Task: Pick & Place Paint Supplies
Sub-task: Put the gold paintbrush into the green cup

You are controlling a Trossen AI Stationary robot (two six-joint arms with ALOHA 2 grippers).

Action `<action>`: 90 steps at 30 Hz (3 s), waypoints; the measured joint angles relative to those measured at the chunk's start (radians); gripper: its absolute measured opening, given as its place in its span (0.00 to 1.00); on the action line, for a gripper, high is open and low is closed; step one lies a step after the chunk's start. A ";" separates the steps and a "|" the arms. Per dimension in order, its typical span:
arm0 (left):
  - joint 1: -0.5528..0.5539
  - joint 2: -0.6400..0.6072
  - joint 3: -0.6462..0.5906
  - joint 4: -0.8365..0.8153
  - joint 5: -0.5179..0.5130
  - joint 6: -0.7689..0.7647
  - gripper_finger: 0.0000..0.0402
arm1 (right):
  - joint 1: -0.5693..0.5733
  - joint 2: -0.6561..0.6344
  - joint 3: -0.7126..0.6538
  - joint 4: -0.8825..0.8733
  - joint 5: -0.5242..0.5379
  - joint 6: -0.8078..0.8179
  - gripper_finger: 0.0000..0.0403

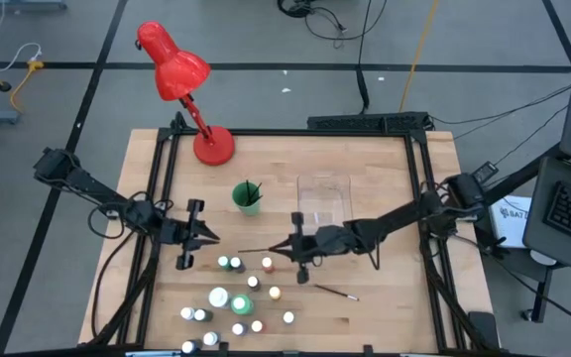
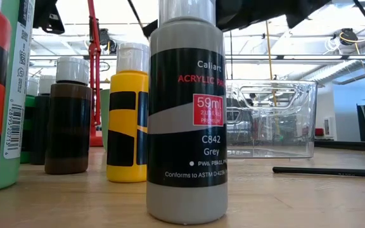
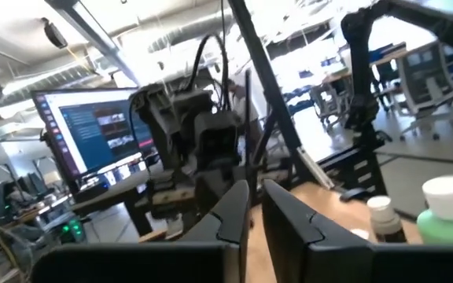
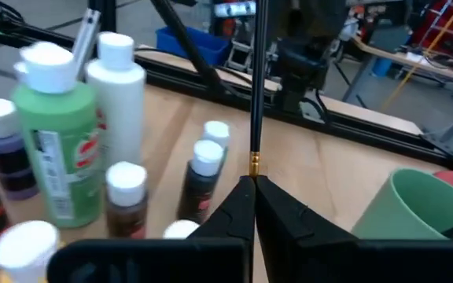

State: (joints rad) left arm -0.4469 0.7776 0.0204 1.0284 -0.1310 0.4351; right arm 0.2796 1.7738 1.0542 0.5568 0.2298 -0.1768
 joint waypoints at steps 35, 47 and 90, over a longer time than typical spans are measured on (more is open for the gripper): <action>0.001 0.008 0.000 0.072 0.079 -0.074 0.71 | -0.056 0.272 0.417 -0.201 0.082 -0.024 0.00; 0.001 0.008 0.000 0.089 0.085 -0.072 0.51 | -0.070 0.269 0.417 -0.238 0.082 0.012 0.00; 0.004 0.007 0.062 0.086 -0.318 0.021 0.00 | 0.304 -0.321 -0.563 0.502 0.287 -0.088 0.00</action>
State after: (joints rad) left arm -0.4431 0.7851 0.0820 1.1145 -0.4494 0.4559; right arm 0.5841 1.4529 0.4914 1.0589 0.5164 -0.2646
